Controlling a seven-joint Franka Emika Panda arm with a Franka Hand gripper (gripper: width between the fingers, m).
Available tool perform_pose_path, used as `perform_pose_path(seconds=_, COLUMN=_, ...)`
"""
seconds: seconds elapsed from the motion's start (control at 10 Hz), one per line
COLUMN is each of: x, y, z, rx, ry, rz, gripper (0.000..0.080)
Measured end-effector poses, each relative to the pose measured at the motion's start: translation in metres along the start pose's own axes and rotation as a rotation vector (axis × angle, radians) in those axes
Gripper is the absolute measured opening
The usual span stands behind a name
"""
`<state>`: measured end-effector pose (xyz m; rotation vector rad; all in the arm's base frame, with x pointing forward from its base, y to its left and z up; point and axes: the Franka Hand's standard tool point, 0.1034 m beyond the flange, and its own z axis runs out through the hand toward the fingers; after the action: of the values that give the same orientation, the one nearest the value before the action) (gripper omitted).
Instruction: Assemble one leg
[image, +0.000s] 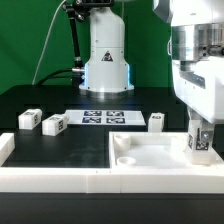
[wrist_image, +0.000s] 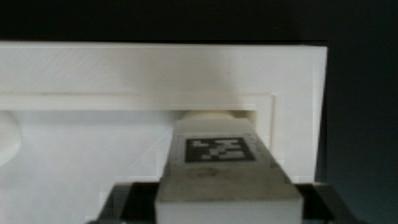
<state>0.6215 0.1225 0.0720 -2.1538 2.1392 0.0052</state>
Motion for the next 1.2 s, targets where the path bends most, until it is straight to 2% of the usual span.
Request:
perform_pose_path(seconds=0.1, x=0.0003, y=-0.0001, z=0.0000, rx=0.000, ry=0.000, rz=-0.047, gripper=0.0305)
perform_pose_path(seconds=0.2, x=0.0014, y=-0.0003, z=-0.0001, rx=0.000, ry=0.000, rz=-0.069, gripper=0.0509)
perform_pose_path(seconds=0.3, x=0.0023, y=-0.0006, z=-0.0003, rx=0.000, ry=0.001, rz=-0.129, gripper=0.0509)
perform_pose_path(seconds=0.4, x=0.0024, y=-0.0006, z=-0.0003, rx=0.000, ry=0.002, rz=-0.259, gripper=0.0618)
perform_pose_path(seconds=0.5, x=0.0023, y=-0.0003, z=0.0003, rx=-0.001, ry=0.002, rz=-0.427, gripper=0.0643)
perform_pose_path(seconds=0.9, x=0.0018, y=0.0002, z=0.0014, rx=-0.014, ry=0.020, rz=-0.982, gripper=0.0649)
perform_pose_path(seconds=1.2, x=0.0002, y=-0.0015, z=-0.0001, rx=-0.026, ry=0.038, rz=-1.290, gripper=0.0649)
